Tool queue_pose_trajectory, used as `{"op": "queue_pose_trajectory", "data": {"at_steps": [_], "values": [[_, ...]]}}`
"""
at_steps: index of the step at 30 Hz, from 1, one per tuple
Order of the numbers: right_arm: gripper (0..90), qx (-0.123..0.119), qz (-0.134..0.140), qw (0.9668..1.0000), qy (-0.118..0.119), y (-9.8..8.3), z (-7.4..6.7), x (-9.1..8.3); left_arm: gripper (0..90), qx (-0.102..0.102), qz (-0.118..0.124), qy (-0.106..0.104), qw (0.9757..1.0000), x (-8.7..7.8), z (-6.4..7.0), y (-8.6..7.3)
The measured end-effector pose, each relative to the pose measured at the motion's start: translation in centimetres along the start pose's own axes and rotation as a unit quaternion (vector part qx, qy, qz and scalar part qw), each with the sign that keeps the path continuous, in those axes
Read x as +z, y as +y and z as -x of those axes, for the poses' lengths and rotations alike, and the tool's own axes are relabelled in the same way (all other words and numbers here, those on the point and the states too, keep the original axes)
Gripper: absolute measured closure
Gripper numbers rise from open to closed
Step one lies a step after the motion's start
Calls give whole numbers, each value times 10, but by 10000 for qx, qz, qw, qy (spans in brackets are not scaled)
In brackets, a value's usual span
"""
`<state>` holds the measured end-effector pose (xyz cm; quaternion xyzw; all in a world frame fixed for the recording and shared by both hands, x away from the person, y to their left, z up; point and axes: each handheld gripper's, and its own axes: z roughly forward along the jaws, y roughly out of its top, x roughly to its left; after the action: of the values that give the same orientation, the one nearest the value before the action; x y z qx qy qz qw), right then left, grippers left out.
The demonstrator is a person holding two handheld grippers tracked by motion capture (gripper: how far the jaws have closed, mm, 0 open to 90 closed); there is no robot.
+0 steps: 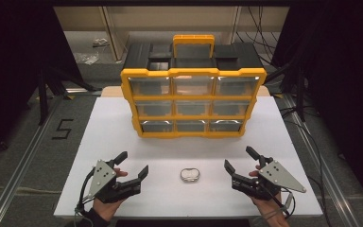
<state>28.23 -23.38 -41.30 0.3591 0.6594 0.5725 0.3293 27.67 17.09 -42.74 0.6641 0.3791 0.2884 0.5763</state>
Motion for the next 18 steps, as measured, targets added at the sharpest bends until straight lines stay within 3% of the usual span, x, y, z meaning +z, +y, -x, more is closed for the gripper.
{"op": "queue_pose_trajectory", "data": {"at_steps": [13, 18], "values": [[176, 8, -13, 10000, 13, 0, 0, 0, 164, 5, 10, -1, 10000, 0, 0, 0], [161, -81, -27, 9999, -99, 0, -1, 0, 164, 18, 11, -6, 10000, 0, 0, 0]]}}
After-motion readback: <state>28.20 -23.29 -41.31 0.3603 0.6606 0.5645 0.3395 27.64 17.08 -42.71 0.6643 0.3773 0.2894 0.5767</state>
